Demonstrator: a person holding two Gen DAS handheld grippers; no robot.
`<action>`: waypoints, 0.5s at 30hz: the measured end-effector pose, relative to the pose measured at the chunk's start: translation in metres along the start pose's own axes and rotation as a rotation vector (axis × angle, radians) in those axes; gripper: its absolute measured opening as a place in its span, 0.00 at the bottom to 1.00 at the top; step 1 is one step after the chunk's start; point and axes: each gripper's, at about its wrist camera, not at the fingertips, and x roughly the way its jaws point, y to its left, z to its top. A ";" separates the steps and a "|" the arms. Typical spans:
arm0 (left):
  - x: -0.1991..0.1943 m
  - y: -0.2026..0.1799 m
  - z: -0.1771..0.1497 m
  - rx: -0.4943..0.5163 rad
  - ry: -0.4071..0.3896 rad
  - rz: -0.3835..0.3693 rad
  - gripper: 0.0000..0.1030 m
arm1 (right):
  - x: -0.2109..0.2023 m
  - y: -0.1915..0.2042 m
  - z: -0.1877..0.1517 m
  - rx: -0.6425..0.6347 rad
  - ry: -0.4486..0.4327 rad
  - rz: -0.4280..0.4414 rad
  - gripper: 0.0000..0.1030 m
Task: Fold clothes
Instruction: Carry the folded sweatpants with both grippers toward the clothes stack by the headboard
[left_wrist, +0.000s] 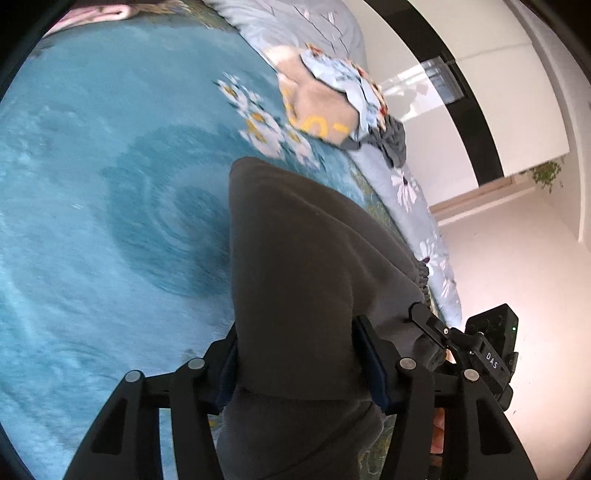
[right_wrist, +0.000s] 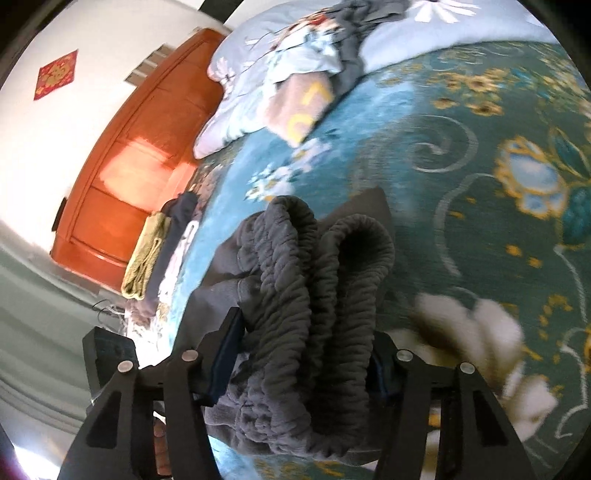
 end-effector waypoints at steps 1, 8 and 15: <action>-0.007 0.003 0.004 -0.006 -0.015 0.001 0.57 | 0.005 0.010 0.003 -0.013 0.004 0.010 0.58; -0.087 0.027 0.054 -0.016 -0.181 0.015 0.57 | 0.061 0.114 0.041 -0.152 0.050 0.121 0.58; -0.182 0.057 0.116 -0.029 -0.385 0.037 0.57 | 0.135 0.238 0.085 -0.294 0.123 0.266 0.58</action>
